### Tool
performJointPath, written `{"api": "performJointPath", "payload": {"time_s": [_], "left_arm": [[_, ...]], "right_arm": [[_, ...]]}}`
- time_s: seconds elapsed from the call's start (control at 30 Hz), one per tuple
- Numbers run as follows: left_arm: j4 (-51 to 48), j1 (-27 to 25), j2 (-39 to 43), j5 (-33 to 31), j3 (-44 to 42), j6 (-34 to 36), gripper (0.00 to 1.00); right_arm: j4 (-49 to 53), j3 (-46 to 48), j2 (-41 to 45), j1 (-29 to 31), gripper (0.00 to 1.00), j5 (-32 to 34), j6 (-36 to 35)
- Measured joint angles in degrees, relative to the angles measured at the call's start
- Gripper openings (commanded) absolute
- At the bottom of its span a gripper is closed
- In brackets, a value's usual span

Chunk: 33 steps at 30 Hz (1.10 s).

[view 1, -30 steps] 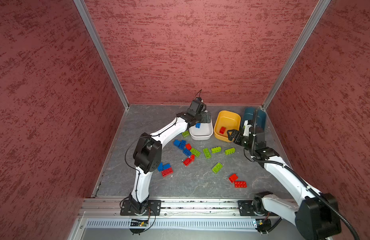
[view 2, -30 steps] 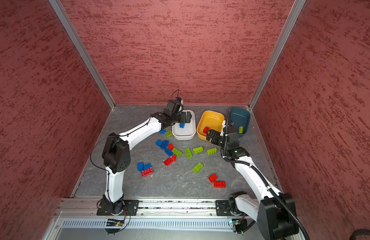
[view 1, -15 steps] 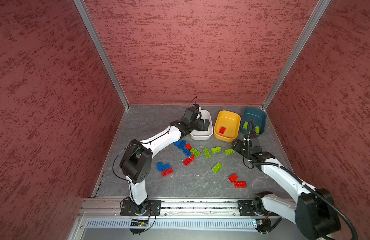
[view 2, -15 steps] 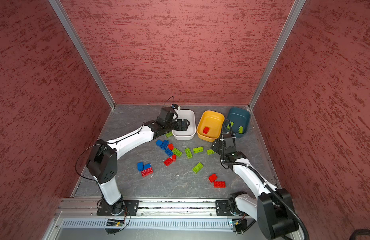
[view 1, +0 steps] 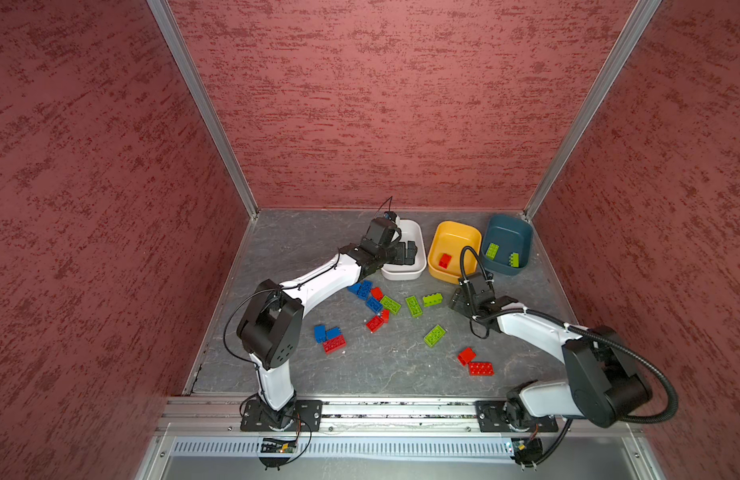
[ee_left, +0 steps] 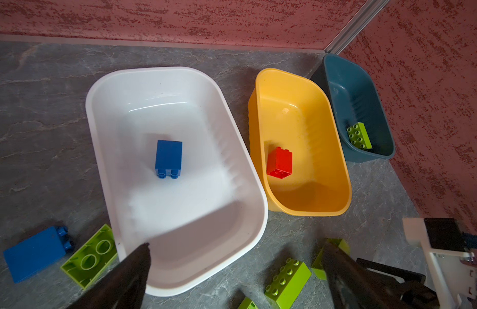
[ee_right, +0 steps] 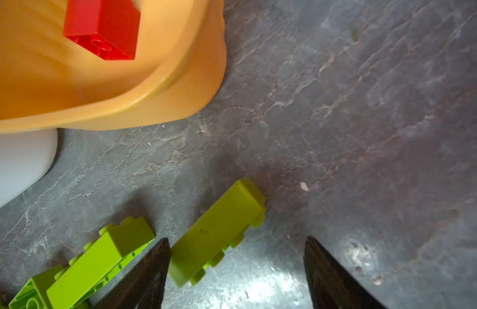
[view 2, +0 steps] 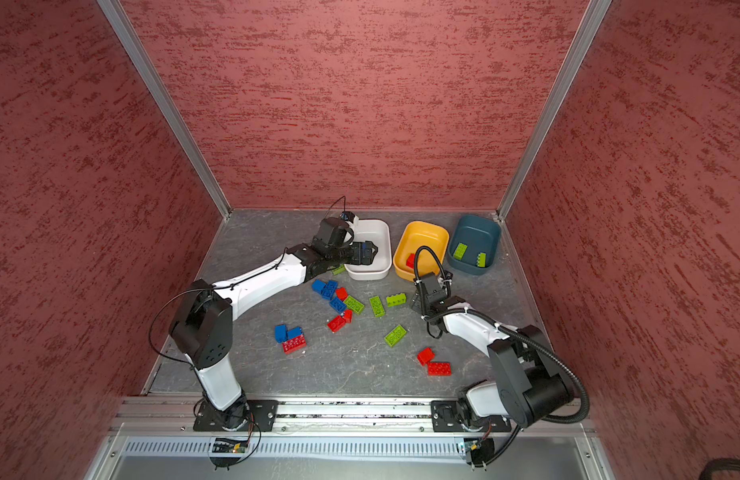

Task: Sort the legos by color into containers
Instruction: 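Close the right gripper on a lime-green brick near the tubs, then carry the green brick into the teal tub and open the right gripper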

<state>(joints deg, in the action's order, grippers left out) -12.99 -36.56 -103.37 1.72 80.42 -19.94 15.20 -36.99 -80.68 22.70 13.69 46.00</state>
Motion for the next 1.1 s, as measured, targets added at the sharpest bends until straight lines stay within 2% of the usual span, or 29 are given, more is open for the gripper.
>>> {"api": "performJointPath", "payload": {"time_s": [0.1,0.23,0.47,0.57,0.7,0.8,0.93,1.1], "left_arm": [[0.0,0.0,0.0,0.2,0.0,-0.3,0.99],[0.0,0.0,0.0,0.3,-0.1,-0.7,1.0],[-0.3,0.0,0.0,0.4,-0.9,-1.0,0.99],[-0.3,0.0,0.0,0.4,-0.9,-1.1,0.99],[-0.3,0.0,0.0,0.6,-0.9,-1.2,0.99],[-0.4,0.0,0.0,0.8,-0.9,-1.2,0.99],[-0.7,0.0,0.0,0.8,-0.9,-1.2,0.99],[-1.1,0.0,0.0,0.8,-0.9,-1.2,0.99]], "right_arm": [[-0.6,-0.7,-1.1,0.5,0.76,0.3,0.2],[-0.7,-1.0,-1.6,0.8,0.64,0.8,-0.1],[1.1,1.4,-0.9,1.0,0.49,1.0,-1.4],[1.2,2.6,0.3,1.0,0.48,1.0,-1.8],[0.1,4.0,1.0,1.0,0.54,0.6,-2.1],[-0.3,3.7,-0.3,1.0,0.55,0.5,-2.6],[-0.6,0.9,-4.0,1.1,0.43,1.3,-4.5],[-1.3,0.6,-4.4,1.1,0.29,0.7,-6.0]]}}
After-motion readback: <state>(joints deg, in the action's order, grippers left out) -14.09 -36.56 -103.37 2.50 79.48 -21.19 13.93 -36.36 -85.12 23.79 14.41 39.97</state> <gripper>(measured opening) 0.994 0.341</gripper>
